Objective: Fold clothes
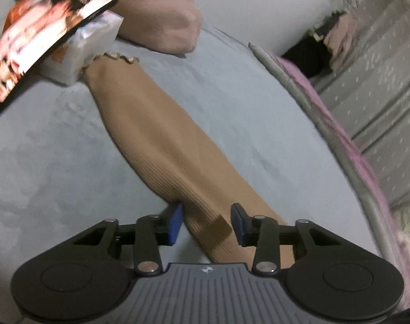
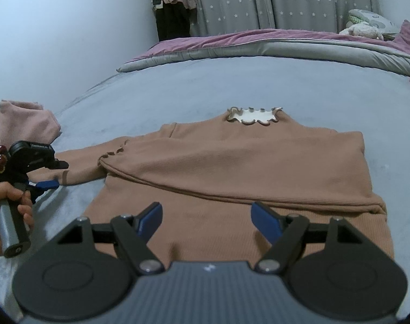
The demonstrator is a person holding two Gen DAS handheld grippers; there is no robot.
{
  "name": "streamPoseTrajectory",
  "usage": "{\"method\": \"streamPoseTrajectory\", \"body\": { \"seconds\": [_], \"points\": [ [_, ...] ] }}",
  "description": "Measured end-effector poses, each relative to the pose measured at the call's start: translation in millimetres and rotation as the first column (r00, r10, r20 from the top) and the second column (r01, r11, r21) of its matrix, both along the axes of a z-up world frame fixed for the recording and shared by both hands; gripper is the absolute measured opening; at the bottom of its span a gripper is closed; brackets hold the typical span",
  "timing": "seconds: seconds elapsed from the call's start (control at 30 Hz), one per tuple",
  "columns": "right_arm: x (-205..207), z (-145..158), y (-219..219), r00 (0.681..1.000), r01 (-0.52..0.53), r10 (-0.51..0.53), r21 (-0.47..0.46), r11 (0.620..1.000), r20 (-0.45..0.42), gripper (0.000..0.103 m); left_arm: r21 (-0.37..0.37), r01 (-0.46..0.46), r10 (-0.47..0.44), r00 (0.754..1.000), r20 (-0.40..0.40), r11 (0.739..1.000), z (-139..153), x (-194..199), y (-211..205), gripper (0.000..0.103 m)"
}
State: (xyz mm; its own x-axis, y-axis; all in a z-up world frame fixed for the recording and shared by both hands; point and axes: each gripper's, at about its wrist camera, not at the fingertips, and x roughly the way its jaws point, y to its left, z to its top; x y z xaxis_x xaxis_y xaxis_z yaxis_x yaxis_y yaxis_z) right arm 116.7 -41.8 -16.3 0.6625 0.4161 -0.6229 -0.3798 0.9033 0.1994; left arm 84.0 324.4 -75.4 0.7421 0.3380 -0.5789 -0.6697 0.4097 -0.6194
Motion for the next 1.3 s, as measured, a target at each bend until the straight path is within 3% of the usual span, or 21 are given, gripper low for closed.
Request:
{"method": "streamPoseTrajectory", "body": {
  "seconds": [0.17, 0.43, 0.7, 0.9, 1.13, 1.23, 1.3],
  "points": [
    [0.3, -1.9, -0.2, 1.0, 0.001, -0.001, -0.001, 1.0, -0.005, 0.076, -0.047, -0.032, 0.037, 0.995, 0.093, 0.998, -15.4, -0.8, 15.3, 0.016],
    [2.1, -5.2, -0.3, 1.0, 0.002, -0.002, 0.009, 1.0, -0.018, 0.076, -0.052, -0.028, 0.035, 0.989, 0.142, 0.998, -16.0, 2.4, 17.8, 0.007],
    [1.6, -3.7, -0.3, 1.0, 0.003, -0.003, 0.014, 1.0, -0.01, 0.076, 0.04, 0.023, -0.032, 0.967, 0.254, 0.999, 11.9, 8.0, 8.7, 0.007],
    [1.4, -0.8, -1.7, 1.0, 0.005, -0.005, 0.021, 1.0, -0.005, 0.076, 0.125, 0.107, -0.144, 0.929, 0.34, 0.986, 38.6, 14.9, -7.0, 0.007],
    [0.7, 4.1, -4.9, 1.0, 0.012, -0.012, 0.03, 0.999, 0.005, 0.076, 0.257, 0.257, -0.343, 0.858, 0.382, 0.931, 65.5, 23.1, -30.8, 0.007],
    [1.4, 5.6, -7.1, 1.0, 0.018, -0.019, 0.036, 0.999, 0.007, 0.076, 0.304, 0.352, -0.45, 0.815, 0.366, 0.885, 71.0, 31.1, -45.9, 0.007],
    [2.1, 6.4, -7.9, 1.0, 0.021, -0.022, 0.039, 0.999, 0.009, 0.076, 0.336, 0.424, -0.528, 0.778, 0.34, 0.841, 72.8, 36.7, -59.1, 0.007]
  ]
}}
